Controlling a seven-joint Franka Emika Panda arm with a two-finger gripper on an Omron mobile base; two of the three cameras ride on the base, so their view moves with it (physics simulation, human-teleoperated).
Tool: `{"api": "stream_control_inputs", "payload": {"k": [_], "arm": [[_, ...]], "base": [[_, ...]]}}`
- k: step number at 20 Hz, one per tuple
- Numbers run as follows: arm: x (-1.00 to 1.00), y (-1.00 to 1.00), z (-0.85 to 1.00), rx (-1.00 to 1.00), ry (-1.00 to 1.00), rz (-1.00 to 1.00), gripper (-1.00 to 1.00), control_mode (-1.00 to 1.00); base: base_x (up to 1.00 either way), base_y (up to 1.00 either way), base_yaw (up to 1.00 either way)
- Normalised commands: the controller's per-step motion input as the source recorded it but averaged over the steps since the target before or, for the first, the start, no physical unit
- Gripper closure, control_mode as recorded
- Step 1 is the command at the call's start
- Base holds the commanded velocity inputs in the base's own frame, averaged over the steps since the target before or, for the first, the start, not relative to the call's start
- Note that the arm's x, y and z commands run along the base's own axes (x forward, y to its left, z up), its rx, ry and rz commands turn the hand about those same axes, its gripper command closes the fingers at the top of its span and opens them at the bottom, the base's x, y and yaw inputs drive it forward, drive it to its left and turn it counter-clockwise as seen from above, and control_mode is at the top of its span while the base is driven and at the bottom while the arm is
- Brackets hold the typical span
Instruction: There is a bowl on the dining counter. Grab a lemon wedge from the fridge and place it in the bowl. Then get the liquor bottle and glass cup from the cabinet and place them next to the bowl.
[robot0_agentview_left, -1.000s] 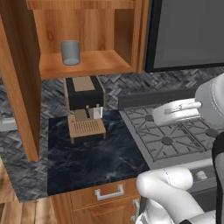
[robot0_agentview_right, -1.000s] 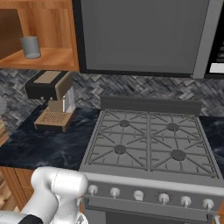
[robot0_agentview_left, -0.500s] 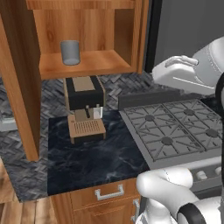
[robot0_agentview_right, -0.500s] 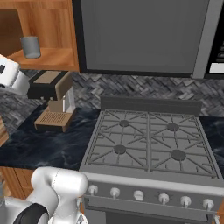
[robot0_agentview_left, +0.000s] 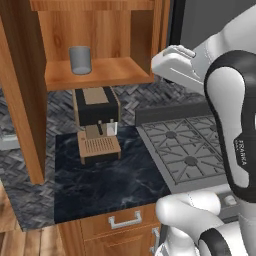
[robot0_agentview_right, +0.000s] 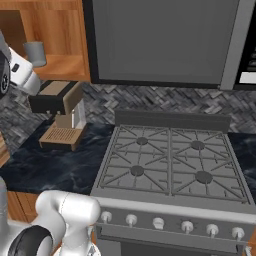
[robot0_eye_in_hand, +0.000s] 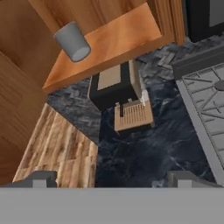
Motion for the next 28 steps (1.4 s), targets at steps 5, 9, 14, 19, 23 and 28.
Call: {"api": "stream_control_inputs", "payload": {"k": [5, 9, 14, 19, 23, 28], "arm": [[0.71, 0.35, 0.00, 0.05, -0.06, -0.08, -1.00, -1.00], [0.75, 0.31, 0.03, 0.08, -0.07, -0.03, -1.00, -1.00], [0.79, 0.20, 0.08, 0.13, -0.02, 0.00, -1.00, -1.00], [0.70, 0.12, 0.10, 0.13, -0.04, 0.00, -1.00, -1.00], [0.58, 0.18, 0.06, 0.08, -0.04, 0.00, -1.00, -1.00], [0.45, 0.25, 0.06, 0.01, -0.01, 0.00, -1.00, -1.00]], "base": [[0.00, 0.00, 0.00], [0.00, 0.00, 0.00], [0.00, 0.00, 0.00], [0.00, 0.00, 0.00], [0.00, 0.00, 0.00], [0.00, 0.00, 0.00]]}}
